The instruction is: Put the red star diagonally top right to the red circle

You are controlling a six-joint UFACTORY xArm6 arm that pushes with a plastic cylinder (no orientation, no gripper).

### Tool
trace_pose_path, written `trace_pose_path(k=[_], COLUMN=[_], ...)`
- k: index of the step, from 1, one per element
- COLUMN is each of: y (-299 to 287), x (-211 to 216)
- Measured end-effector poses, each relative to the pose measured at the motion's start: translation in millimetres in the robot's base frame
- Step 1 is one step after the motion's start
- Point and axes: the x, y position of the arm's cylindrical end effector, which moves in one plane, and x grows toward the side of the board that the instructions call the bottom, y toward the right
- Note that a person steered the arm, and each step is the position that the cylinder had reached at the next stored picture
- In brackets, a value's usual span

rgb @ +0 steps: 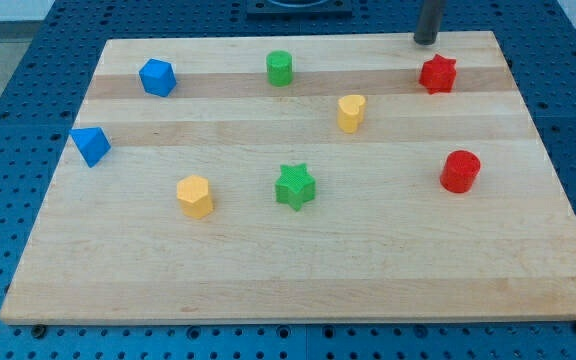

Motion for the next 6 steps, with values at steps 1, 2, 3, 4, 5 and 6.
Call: trace_pose_path(k=[1,2,3,4,5,6], y=[1.2,1.2,1.9,1.9,1.9,1.9], x=[37.1,45.0,90.2,97.8,149.4,169.1])
